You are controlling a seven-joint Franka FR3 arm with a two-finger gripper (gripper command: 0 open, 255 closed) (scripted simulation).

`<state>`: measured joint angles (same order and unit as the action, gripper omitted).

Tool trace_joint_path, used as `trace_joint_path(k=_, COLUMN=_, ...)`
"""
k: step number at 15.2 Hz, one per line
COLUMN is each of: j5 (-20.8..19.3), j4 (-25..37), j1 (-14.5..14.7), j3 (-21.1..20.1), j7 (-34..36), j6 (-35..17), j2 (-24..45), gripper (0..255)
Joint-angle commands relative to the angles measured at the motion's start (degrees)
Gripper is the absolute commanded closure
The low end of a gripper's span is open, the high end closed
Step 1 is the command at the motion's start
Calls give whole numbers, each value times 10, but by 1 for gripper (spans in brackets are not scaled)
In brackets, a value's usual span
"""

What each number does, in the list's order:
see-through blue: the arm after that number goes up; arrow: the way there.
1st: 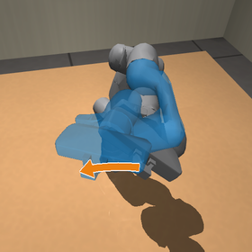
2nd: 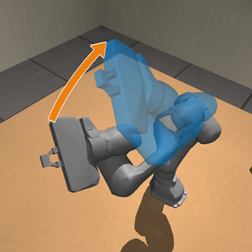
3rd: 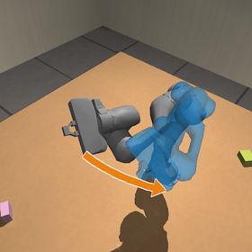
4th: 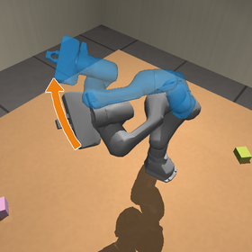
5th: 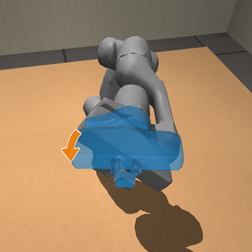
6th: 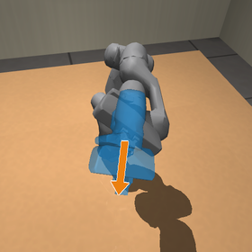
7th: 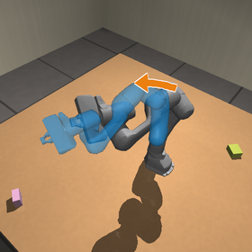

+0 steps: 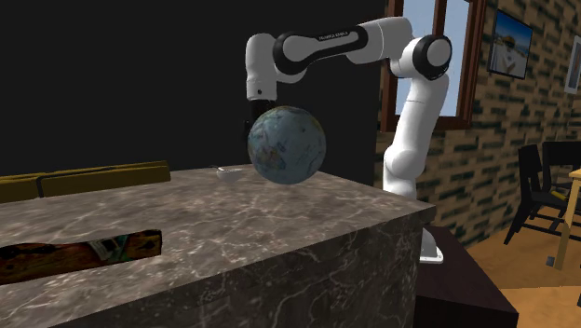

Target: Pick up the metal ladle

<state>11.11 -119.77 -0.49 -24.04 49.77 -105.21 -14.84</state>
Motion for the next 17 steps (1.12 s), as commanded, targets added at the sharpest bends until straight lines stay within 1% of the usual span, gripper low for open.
trace_joint_path(k=1, j5=-13, j4=34, j1=-4, j3=-16, j7=49, j6=-17, j2=38, gripper=0)
trace_joint_path(k=5, j5=-54, j4=113, j1=-4, j3=-42, j7=146, j6=-39, j2=121, gripper=0)
trace_joint_path(k=9, j5=-107, j4=200, j1=9, j3=-54, j7=236, j6=-46, j2=203, gripper=0)
trace_joint_path(k=17, j5=-110, j4=150, j1=10, j3=-52, j7=237, j6=-103, j2=211, gripper=0)
